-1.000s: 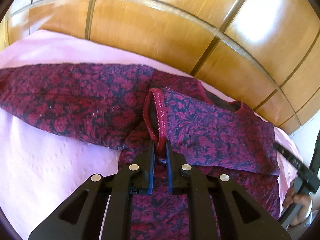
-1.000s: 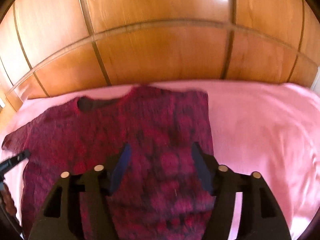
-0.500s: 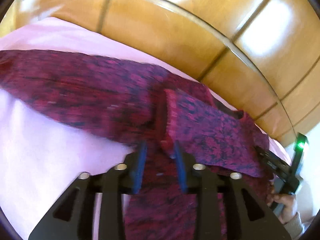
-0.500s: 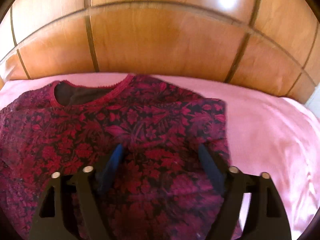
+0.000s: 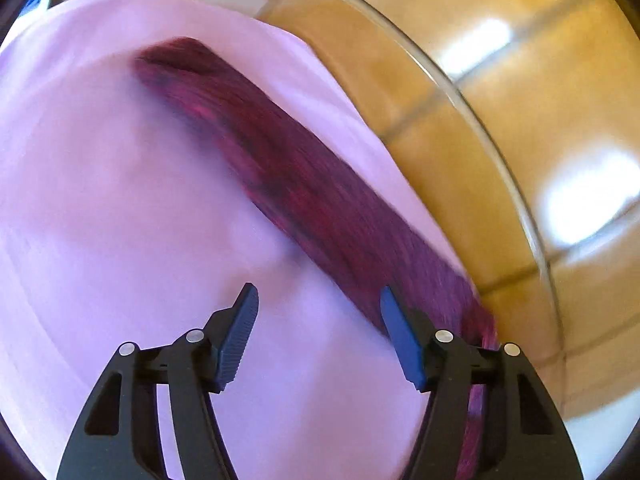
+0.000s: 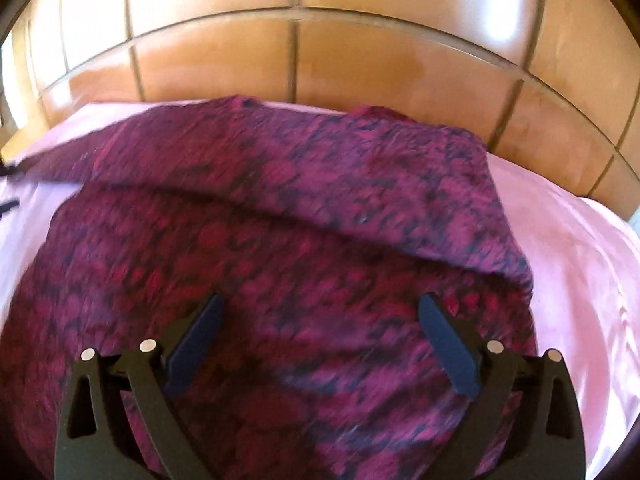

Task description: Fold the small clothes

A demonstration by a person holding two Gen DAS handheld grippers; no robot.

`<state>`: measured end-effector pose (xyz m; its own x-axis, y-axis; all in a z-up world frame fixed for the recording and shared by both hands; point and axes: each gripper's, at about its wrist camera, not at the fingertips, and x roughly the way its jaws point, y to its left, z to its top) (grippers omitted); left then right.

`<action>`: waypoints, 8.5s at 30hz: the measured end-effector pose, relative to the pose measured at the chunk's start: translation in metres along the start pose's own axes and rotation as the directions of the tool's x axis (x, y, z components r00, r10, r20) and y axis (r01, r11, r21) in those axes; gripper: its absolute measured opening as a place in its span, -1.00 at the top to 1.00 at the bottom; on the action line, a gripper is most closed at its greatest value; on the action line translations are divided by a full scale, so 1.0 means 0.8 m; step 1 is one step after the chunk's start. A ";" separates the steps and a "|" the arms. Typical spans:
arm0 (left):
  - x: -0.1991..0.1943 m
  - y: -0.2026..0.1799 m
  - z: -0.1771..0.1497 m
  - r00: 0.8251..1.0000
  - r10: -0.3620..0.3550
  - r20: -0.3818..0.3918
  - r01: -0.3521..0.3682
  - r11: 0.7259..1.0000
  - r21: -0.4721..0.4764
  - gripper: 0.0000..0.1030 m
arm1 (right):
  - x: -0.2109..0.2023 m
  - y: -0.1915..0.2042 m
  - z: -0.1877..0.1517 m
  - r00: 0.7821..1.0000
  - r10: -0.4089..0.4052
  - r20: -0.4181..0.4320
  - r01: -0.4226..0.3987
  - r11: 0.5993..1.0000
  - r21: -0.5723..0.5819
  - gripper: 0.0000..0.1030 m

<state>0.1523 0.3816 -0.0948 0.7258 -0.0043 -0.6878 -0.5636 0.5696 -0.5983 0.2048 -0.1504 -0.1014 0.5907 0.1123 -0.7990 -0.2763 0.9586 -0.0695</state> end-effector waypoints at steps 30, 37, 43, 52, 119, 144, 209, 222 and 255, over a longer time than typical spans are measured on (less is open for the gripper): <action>0.002 -0.198 -0.056 0.981 -0.187 -0.044 0.186 0.864 0.467 0.79 | 0.016 -0.001 -0.007 0.999 0.046 -0.020 -0.044 0.997 0.070 -0.97; 0.066 -0.261 -0.171 0.964 -0.108 -0.241 0.236 0.762 0.603 0.36 | 0.014 -0.006 -0.008 0.998 0.055 -0.015 -0.054 0.995 0.087 -0.97; 0.038 -0.260 -0.196 0.962 -0.131 -0.240 0.261 0.701 0.664 -0.32 | 0.001 -0.023 0.003 0.994 0.104 -0.009 -0.102 0.982 0.157 -0.74; -0.005 -0.217 -0.197 0.977 -0.134 -0.163 0.209 0.729 0.652 -0.40 | -0.004 -0.045 0.070 0.900 0.420 0.117 -0.428 0.802 0.415 -0.23; 0.201 -0.229 -0.016 0.842 -0.298 -0.450 0.370 0.926 0.078 0.33 | 0.037 -0.192 0.046 0.992 0.060 0.111 -0.102 0.900 0.424 0.84; 0.053 -0.281 -0.183 0.999 -0.021 -0.048 0.051 0.626 0.778 0.15 | -0.041 -0.131 0.075 0.990 -0.027 0.138 -0.012 0.961 0.275 0.16; -0.107 -0.092 -0.308 0.992 0.128 -0.009 -0.078 0.657 0.749 -0.29 | -0.179 -0.121 -0.203 0.980 0.181 -0.085 -0.149 0.945 0.290 -0.38; -0.140 -0.058 -0.316 0.966 0.107 -0.234 0.123 0.607 0.785 -0.25 | -0.194 -0.113 -0.241 0.930 0.313 -0.193 -0.232 0.907 0.353 0.09; -0.004 -0.174 -0.170 0.849 -0.219 -0.480 0.392 0.870 0.297 0.81 | -0.095 -0.192 -0.065 0.894 0.441 0.082 -0.386 0.664 0.641 0.67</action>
<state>0.1750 0.1904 -0.0651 0.5504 -0.5231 -0.6507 -0.0885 0.7384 -0.6685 0.1631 -0.3196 -0.0609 0.4681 0.5446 -0.6959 0.0744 0.7604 0.6452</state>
